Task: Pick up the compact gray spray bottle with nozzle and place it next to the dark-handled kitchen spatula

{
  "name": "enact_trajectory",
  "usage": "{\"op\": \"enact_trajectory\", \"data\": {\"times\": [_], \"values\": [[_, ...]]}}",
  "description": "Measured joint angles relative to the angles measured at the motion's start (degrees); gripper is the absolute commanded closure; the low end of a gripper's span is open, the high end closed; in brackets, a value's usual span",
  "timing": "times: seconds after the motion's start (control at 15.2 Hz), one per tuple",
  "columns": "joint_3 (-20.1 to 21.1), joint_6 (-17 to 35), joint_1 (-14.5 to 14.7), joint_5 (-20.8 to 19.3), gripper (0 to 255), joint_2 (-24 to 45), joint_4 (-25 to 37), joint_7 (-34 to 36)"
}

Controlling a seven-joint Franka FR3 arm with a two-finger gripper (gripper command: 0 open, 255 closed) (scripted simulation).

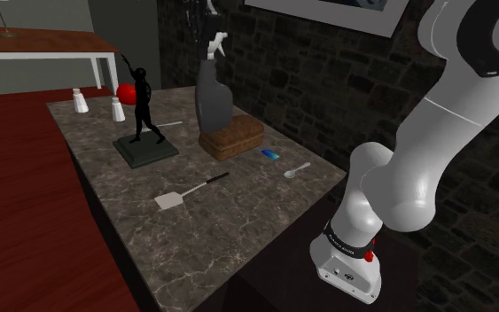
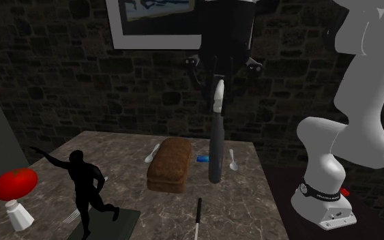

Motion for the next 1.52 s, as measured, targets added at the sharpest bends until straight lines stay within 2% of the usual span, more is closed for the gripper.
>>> {"op": "enact_trajectory", "data": {"times": [0.53, 0.92, 1.06, 1.52], "values": [[5.5, -6.7, 4.3, 1.2, 255, 8.4, 14.2, 9.2], [8.9, -14.1, 8.2, 1.1, 255, 18.1, 30.8, 16.0], [9.1, -13.5, 8.5, 1.1, 255, 18.2, 30.2, 16.5], [9.1, -6.9, 8.4, 1.3, 255, 14.5, 19.8, 17.2]]}}
